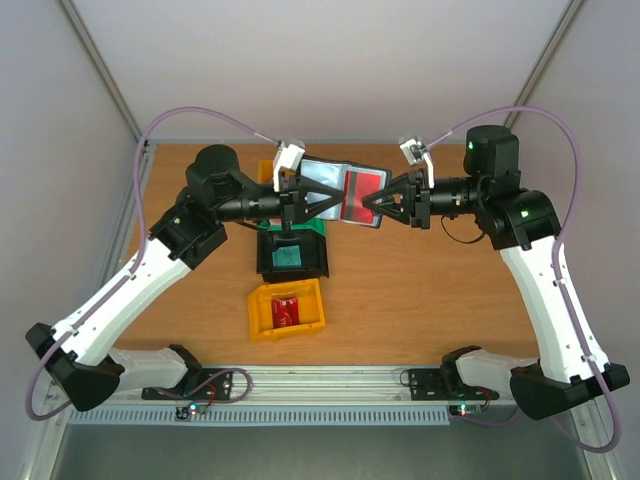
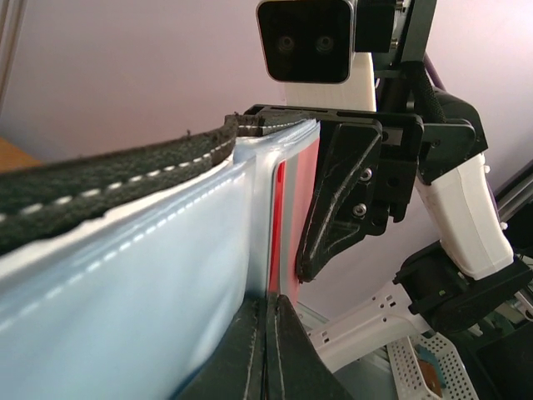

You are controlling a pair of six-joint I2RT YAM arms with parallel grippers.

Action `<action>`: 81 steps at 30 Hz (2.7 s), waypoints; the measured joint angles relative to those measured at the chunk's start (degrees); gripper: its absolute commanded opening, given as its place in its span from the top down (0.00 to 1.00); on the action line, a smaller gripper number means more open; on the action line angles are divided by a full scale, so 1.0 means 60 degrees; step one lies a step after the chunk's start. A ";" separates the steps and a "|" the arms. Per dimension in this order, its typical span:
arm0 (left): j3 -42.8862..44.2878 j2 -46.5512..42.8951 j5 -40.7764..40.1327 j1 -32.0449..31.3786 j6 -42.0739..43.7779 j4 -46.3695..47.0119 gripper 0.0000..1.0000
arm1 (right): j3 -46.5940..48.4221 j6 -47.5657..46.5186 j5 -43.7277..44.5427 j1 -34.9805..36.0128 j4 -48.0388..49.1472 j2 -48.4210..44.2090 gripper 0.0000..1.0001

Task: Take the credit cards out of the card holder

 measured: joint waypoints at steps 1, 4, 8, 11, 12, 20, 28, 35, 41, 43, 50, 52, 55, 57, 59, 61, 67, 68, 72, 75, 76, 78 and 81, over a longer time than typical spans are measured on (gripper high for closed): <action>-0.0029 0.0000 0.0022 0.0000 0.0000 -0.0051 1.00 | -0.0098 0.0000 -0.0018 -0.0033 0.0007 -0.0040 0.88; -0.0164 0.0000 0.0146 0.0018 -0.0007 -0.0124 1.00 | -0.0346 0.0011 -0.0091 -0.0135 -0.0026 -0.0113 0.89; -0.0211 -0.0004 0.0448 0.0091 -0.0022 -0.0113 1.00 | -0.0372 0.0026 -0.0175 -0.0219 0.0000 -0.0098 0.88; -0.0211 -0.0004 0.0678 0.0229 -0.0062 -0.0036 1.00 | -0.0372 0.0044 -0.0248 -0.0295 0.0000 -0.0098 0.92; -0.0211 -0.0004 0.0729 0.0280 -0.0076 -0.0029 1.00 | -0.0372 0.0044 -0.0266 -0.0317 0.0004 -0.0098 0.93; -0.0113 0.0117 0.0907 0.0321 0.0051 -0.0076 0.65 | -0.0372 0.0426 -0.0532 -0.0368 0.0474 0.0076 0.95; 0.0186 0.0244 0.0667 0.0135 0.0215 -0.0200 0.51 | -0.0299 0.0656 -0.0488 -0.0364 0.0820 0.0219 0.95; 0.0197 0.0284 0.0725 0.0142 -0.0437 0.0171 0.42 | -0.0182 0.0809 -0.0758 -0.0379 0.0943 0.0386 0.95; 0.0572 0.0860 0.1297 0.0229 -0.1770 0.1384 0.52 | 0.0142 0.0965 -0.0780 -0.0616 0.1209 0.0299 0.96; 0.0667 0.0973 0.1351 0.0229 -0.2055 0.1650 0.56 | 0.0255 0.0976 -0.0656 -0.0648 0.1249 0.0244 0.97; 0.0885 0.1064 0.1311 0.0215 -0.2269 0.1905 0.70 | 0.0747 0.0947 -0.0178 -0.0612 0.1071 0.0262 0.97; 0.0929 0.1071 0.1155 0.0204 -0.2138 0.1778 0.72 | 0.0758 0.1067 -0.0131 -0.0594 0.1162 0.0288 0.97; 0.1056 0.1086 0.0809 0.0200 -0.1719 0.1311 0.72 | 0.0790 0.1162 -0.0022 -0.0481 0.1239 0.0357 0.97; 0.1198 0.1086 0.0586 0.0200 -0.1337 0.0860 0.73 | 0.0834 0.1191 0.0120 -0.0350 0.1235 0.0412 0.97; 0.1373 0.1082 0.0368 0.0197 -0.0845 0.0328 0.76 | 0.0878 0.1202 0.0237 -0.0237 0.1249 0.0426 0.97; 0.1464 0.1071 0.0197 0.0193 -0.0397 -0.0069 0.88 | 0.0882 0.1231 0.0299 -0.0124 0.1286 0.0448 0.97; 0.1395 0.0772 -0.0058 0.0095 0.0503 -0.0470 1.00 | 0.0882 0.1286 0.0266 0.0033 0.1246 0.0393 0.97; 0.1337 0.0678 -0.0062 0.0058 0.0543 -0.0441 1.00 | 0.0885 0.1249 0.0244 0.0055 0.1220 0.0364 0.96; 0.1016 0.0310 -0.0080 -0.0073 0.0557 -0.0393 1.00 | 0.0900 0.0936 0.0193 0.0197 0.0892 0.0259 0.88; 0.0783 0.0149 -0.0044 -0.0095 0.0335 -0.0328 1.00 | 0.0903 0.0721 0.0189 0.0200 0.0539 0.0237 0.75; 0.0710 0.0160 0.0026 -0.0113 0.0259 -0.0280 1.00 | 0.0903 0.0663 0.0175 0.0204 0.0459 0.0226 0.72; 0.0590 0.0255 0.0182 -0.0248 0.0182 -0.0251 1.00 | 0.0889 0.0561 0.0124 0.0288 0.0393 0.0328 0.69; 0.0430 0.0397 0.0393 -0.0175 0.0044 -0.0270 1.00 | 0.0765 0.0495 -0.0004 0.0102 0.0266 0.0430 0.67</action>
